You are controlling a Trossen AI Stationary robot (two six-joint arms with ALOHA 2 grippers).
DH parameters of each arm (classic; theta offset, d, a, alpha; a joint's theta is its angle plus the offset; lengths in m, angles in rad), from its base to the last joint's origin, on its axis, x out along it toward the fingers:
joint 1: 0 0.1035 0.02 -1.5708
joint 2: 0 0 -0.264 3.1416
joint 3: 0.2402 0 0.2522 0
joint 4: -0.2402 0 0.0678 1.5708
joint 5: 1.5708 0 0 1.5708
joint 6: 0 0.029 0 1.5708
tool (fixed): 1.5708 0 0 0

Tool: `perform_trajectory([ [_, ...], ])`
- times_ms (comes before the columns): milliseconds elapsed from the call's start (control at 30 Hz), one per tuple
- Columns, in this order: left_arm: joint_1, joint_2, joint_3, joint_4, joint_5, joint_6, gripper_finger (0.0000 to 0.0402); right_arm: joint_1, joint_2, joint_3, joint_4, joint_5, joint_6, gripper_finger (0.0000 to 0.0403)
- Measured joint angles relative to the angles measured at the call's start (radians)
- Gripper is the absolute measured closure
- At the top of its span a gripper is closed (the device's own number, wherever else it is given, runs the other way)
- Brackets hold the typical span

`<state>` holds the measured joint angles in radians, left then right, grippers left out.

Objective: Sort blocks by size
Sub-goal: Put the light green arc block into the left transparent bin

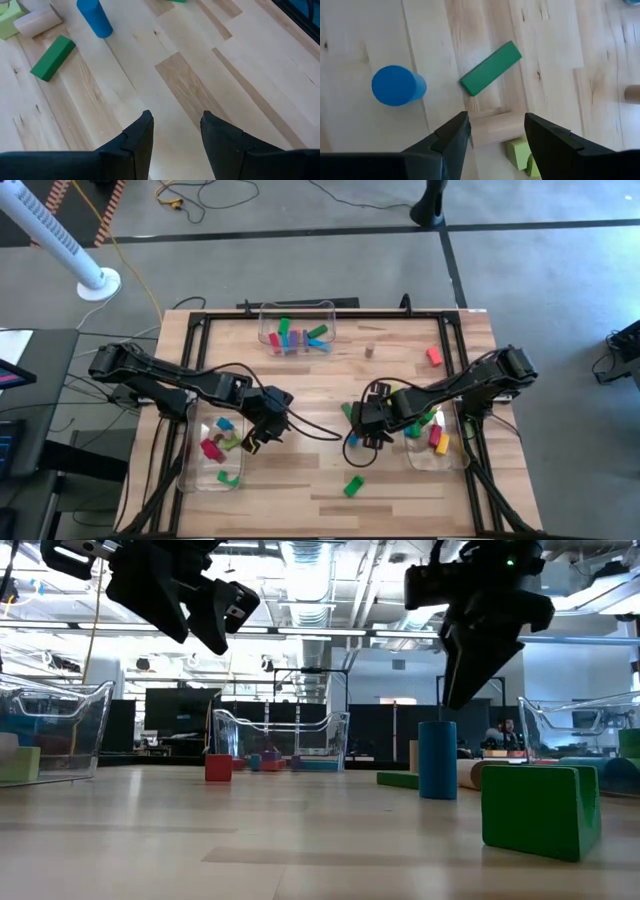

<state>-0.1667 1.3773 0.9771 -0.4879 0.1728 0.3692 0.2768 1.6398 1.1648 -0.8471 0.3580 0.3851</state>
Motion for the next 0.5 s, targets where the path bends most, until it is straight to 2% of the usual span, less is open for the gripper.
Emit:
perform_trajectory([
  [500,-0.001,0.0,0.0,0.011,0.0,0.0,0.0246,-0.005,0.001,-0.001,-0.121,-0.029,0.007,0.0178],
])
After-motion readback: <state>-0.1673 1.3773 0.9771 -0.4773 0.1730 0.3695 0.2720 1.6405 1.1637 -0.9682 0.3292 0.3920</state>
